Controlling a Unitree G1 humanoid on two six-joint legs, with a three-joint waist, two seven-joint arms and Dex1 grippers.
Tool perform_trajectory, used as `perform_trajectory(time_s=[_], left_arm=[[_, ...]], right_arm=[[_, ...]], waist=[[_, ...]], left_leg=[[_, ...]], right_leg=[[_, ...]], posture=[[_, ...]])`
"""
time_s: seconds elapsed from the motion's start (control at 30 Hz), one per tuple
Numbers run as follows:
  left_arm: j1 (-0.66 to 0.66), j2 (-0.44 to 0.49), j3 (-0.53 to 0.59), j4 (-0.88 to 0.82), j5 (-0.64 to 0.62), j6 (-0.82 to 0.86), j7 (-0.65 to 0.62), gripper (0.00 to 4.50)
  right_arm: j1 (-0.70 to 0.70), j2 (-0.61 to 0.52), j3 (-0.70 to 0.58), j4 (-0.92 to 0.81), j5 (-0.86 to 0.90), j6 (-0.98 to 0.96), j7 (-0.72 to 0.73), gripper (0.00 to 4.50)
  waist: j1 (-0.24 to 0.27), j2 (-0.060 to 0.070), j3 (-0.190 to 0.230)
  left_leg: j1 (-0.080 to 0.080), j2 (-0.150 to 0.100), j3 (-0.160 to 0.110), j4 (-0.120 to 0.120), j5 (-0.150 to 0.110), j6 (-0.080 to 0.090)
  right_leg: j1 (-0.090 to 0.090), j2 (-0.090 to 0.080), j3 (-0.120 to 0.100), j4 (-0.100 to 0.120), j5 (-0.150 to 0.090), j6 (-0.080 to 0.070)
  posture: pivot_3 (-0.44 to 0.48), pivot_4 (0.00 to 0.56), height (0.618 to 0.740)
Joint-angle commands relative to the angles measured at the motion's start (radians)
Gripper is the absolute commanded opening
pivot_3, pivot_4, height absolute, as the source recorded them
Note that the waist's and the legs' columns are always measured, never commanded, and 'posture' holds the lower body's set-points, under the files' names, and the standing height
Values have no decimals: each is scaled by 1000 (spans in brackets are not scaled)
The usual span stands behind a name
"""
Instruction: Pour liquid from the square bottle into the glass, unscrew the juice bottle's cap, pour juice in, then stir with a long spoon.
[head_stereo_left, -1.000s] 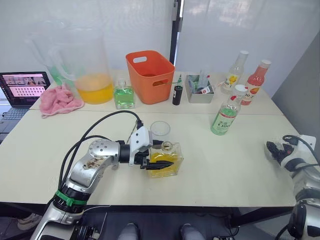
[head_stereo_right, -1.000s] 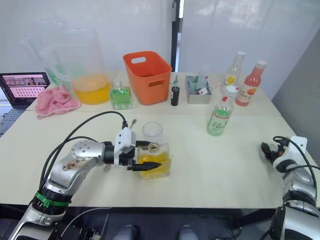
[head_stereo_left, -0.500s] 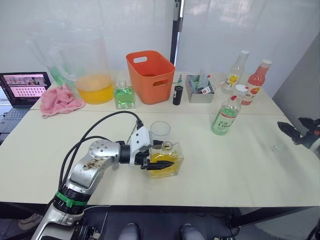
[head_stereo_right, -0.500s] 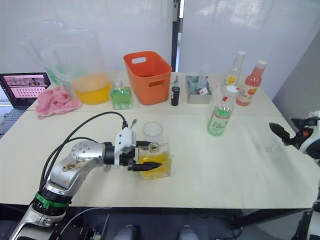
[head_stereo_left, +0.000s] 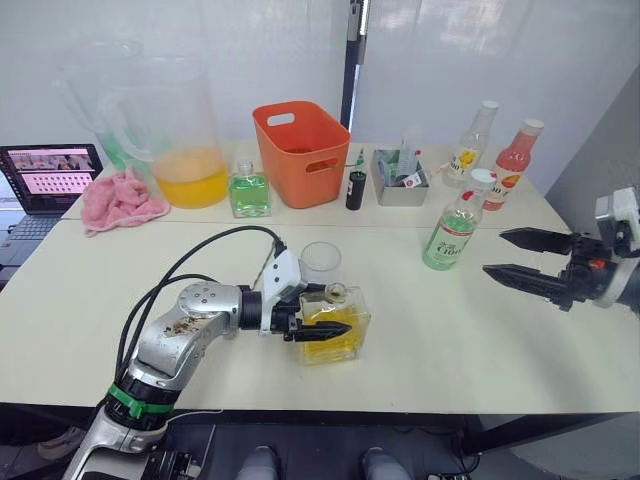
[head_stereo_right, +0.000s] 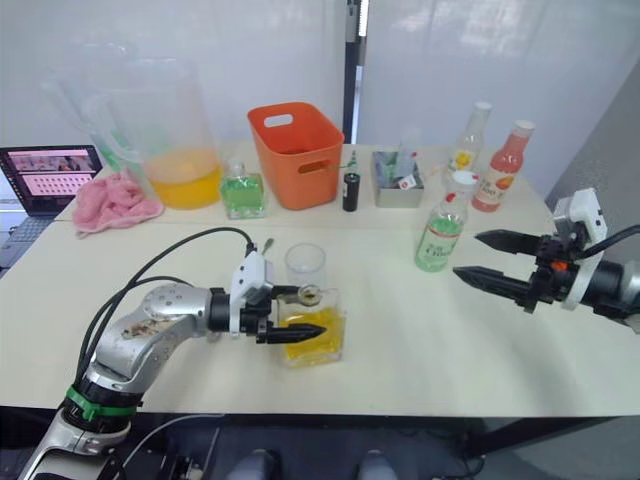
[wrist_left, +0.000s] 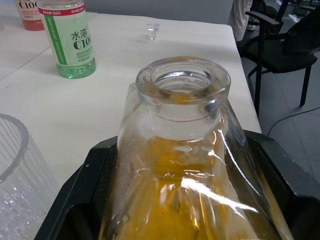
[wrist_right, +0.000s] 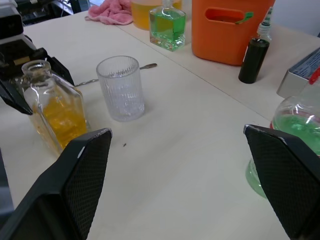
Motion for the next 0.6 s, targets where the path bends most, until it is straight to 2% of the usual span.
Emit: perform_trajectory(time_s=[0.03,0.23,0.33,0.47,0.6], left_arm=[[2,31,86,-115,-78,43,24,2803],[62,123,222,-218,-162,123,68,2803],[107,197,347,-275,-213,176,97,2803],[142,304,492,-269,-198,183,123,2803],[137,386,535,-213,-156,136,119,2803]], right_arm=[[43,14,-16,-115,61,-28,77,4460],[39,33,66,-124,47,-49,132,4460],[-9,60,138,-88,-3,-93,138,4460],[-74,65,216,-25,-46,-110,168,4460],[-120,92,267,-1,-70,-127,171,4460]], waist=[[-1,0,0],[-4,-1,1],[-9,-2,2],[-5,-4,3],[2,-6,4]], left_leg=[[0,0,0,-1,0,0],[0,0,0,0,0,0],[0,1,0,0,0,0],[0,1,0,0,0,0],[-1,1,0,0,0,0]], right_leg=[[0,0,0,0,-1,0],[-1,0,0,1,-1,0],[-1,0,0,1,-2,-3],[-2,0,0,1,-3,-6],[-2,0,-1,0,-4,-7]], posture=[[0,150,738],[0,150,738],[0,150,738],[0,150,738],[0,150,738]])
